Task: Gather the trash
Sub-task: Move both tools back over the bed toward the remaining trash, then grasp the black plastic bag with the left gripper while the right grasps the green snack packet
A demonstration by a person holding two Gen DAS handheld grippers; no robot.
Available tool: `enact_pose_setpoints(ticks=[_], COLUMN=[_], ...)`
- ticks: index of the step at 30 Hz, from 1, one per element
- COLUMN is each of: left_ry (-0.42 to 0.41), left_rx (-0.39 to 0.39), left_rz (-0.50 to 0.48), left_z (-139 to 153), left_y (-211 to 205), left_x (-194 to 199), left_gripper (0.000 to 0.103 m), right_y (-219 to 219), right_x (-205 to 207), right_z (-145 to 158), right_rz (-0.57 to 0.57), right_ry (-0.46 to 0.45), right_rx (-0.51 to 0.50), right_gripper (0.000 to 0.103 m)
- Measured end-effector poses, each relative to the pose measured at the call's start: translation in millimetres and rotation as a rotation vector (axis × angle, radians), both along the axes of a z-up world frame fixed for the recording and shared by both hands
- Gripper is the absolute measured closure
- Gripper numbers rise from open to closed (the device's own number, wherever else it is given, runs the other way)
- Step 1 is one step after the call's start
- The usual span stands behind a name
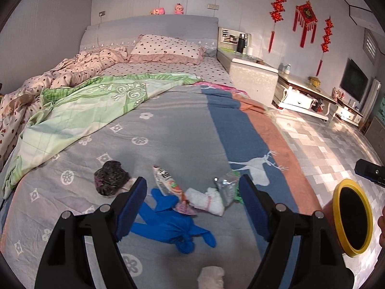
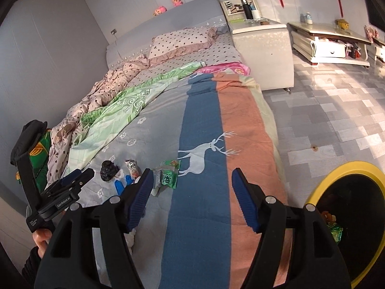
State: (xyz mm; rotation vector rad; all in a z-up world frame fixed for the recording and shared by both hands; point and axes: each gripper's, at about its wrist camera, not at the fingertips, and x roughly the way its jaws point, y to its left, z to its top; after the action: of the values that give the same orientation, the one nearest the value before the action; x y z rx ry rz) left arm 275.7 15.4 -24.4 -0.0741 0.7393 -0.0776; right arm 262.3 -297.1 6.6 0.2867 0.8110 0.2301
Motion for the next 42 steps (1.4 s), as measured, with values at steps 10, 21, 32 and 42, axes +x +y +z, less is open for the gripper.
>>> enact_pose_setpoints(ticks=[10, 21, 32, 42], left_ry=[0.059, 0.127, 0.166, 0.173], left_rx=[0.023, 0.036, 0.030, 0.031], left_rz=[0.155, 0.227, 0.216, 0.167], left_z=[-30, -70, -101, -113], left_y=[86, 130, 137, 128], left_x=[38, 70, 97, 112], left_gripper=[0.028, 0.028, 0.028, 0.044], right_y=[74, 114, 136, 147], right_x=[53, 99, 122, 137], right_z=[-50, -105, -141, -159], right_rz=[0.114, 0.161, 0.204, 0.209], right_ry=[0.097, 0.206, 0.269, 0.295], right_rx=[-0.020, -0.039, -0.059, -0.078], right_gripper=[0.039, 0.039, 0.042, 0.059])
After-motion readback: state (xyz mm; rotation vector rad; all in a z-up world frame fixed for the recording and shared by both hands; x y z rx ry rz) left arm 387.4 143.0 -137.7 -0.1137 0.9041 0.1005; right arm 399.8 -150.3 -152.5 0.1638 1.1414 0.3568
